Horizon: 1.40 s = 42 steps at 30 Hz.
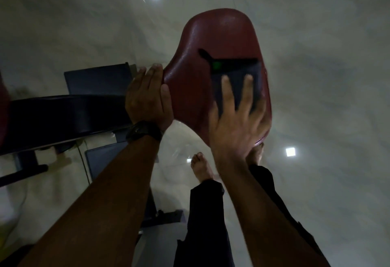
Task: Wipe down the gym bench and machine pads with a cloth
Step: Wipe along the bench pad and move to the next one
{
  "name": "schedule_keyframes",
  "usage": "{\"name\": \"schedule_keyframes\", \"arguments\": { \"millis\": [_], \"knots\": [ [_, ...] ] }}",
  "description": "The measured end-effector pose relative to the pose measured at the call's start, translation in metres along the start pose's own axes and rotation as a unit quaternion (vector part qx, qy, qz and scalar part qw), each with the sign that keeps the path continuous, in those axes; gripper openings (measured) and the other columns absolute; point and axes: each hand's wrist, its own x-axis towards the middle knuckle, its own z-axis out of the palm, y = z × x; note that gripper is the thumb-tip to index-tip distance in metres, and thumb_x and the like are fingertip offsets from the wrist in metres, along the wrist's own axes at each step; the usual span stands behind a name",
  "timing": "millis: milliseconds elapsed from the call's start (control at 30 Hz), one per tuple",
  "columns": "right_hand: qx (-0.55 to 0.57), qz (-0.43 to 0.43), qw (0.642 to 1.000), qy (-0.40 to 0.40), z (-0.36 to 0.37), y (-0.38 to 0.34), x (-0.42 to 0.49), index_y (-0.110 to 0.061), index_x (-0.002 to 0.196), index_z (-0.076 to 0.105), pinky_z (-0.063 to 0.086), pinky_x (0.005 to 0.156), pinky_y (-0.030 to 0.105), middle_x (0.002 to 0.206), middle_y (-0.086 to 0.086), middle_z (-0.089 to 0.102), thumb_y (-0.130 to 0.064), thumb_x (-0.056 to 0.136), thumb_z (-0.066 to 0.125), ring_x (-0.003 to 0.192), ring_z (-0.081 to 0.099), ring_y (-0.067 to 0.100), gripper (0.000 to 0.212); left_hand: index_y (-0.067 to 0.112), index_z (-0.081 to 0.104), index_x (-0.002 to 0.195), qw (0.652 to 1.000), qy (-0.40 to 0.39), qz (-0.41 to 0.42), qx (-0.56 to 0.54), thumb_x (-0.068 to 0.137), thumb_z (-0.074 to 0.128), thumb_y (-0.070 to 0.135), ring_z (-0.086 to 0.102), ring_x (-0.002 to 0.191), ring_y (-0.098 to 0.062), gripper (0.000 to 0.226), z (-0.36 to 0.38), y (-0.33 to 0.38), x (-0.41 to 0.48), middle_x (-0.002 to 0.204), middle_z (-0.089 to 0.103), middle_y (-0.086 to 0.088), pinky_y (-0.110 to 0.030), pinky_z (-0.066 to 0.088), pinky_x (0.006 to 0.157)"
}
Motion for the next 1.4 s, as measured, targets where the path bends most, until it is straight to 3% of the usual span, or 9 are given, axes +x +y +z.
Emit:
{"name": "schedule_keyframes", "arguments": {
  "millis": [67,167,267,467,667,933,1133,1267,1400],
  "knots": [
    [0.0,0.053,0.998,0.014,0.002,-0.007,-0.037,-0.039,0.154,0.031,0.038,0.1,0.065,0.162,0.008,0.035,-0.045,0.097,0.054,0.136,0.043,0.046,0.061,0.004,0.062,0.136,1.0,-0.002,-0.002,-0.003,0.104,0.033,0.032,0.056,0.132,-0.034,0.051,0.0,0.0,0.001,0.135,0.065,-0.014,-0.048,0.044,0.11],
    [0.017,0.016,1.0,0.012,0.015,-0.029,-0.078,-0.037,0.153,0.035,0.041,0.095,0.064,0.158,0.012,0.038,-0.036,0.096,0.06,0.133,0.045,0.049,0.062,0.004,0.061,0.137,1.0,-0.004,0.001,-0.007,0.106,0.03,0.034,0.056,0.132,-0.034,0.053,-0.002,0.0,0.002,0.136,0.065,-0.014,-0.049,0.044,0.109],
    [0.064,0.008,0.998,0.023,0.022,-0.045,-0.061,-0.04,0.152,0.033,0.043,0.093,0.061,0.16,0.01,0.037,-0.036,0.101,0.048,0.132,0.045,0.046,0.053,0.003,0.062,0.136,1.0,-0.002,0.002,-0.01,0.106,0.03,0.033,0.056,0.132,-0.033,0.052,-0.001,-0.002,0.002,0.134,0.065,-0.015,-0.049,0.045,0.109],
    [0.008,-0.145,0.989,-0.013,0.016,-0.026,-0.023,-0.041,0.155,0.025,0.042,0.096,0.064,0.162,0.007,0.033,-0.045,0.096,0.049,0.136,0.039,0.044,0.063,0.002,0.063,0.133,1.0,0.005,0.018,0.002,0.108,0.026,0.035,0.058,0.13,-0.034,0.056,0.001,-0.004,0.001,0.132,0.066,-0.015,-0.049,0.046,0.107],
    [0.015,0.014,0.999,-0.043,-0.007,-0.033,-0.026,-0.04,0.155,0.027,0.039,0.097,0.068,0.165,0.006,0.027,-0.042,0.094,0.05,0.136,0.039,0.047,0.065,0.004,0.062,0.135,1.0,-0.001,-0.009,-0.013,0.103,0.036,0.029,0.057,0.13,-0.035,0.049,-0.001,0.0,-0.001,0.133,0.066,-0.016,-0.047,0.044,0.11],
    [-0.005,-0.211,0.969,-0.129,-0.002,-0.063,0.072,-0.045,0.154,0.033,0.035,0.103,0.062,0.166,0.004,0.025,-0.055,0.098,0.038,0.139,0.036,0.044,0.057,0.005,0.065,0.131,1.0,0.003,-0.01,-0.007,0.102,0.04,0.027,0.059,0.129,-0.034,0.044,-0.002,0.003,0.002,0.13,0.068,-0.014,-0.047,0.045,0.107],
    [-0.015,-0.029,0.998,-0.047,-0.004,-0.039,0.035,-0.042,0.153,0.032,0.039,0.1,0.066,0.164,0.004,0.03,-0.045,0.093,0.049,0.135,0.041,0.044,0.062,0.005,0.064,0.132,1.0,-0.005,-0.012,0.007,0.102,0.038,0.029,0.059,0.128,-0.034,0.046,-0.003,0.004,0.001,0.129,0.068,-0.014,-0.042,0.039,0.11],
    [0.025,-0.123,0.986,-0.109,-0.005,-0.057,0.0,-0.044,0.154,0.031,0.035,0.101,0.065,0.165,0.003,0.025,-0.045,0.091,0.046,0.132,0.037,0.045,0.065,0.003,0.067,0.126,0.999,0.022,0.022,0.013,0.103,0.041,0.028,0.064,0.122,-0.036,0.043,-0.001,-0.001,0.004,0.123,0.071,-0.015,-0.046,0.051,0.102],
    [0.012,-0.274,0.953,-0.13,-0.003,-0.066,0.058,-0.046,0.152,0.036,0.035,0.1,0.058,0.164,0.001,0.031,-0.05,0.096,0.036,0.132,0.041,0.041,0.056,0.003,0.064,0.13,1.0,0.014,0.001,0.003,0.098,0.057,0.021,0.062,0.125,-0.034,0.037,-0.002,0.0,0.002,0.127,0.069,-0.016,-0.045,0.048,0.107]
  ]
}}
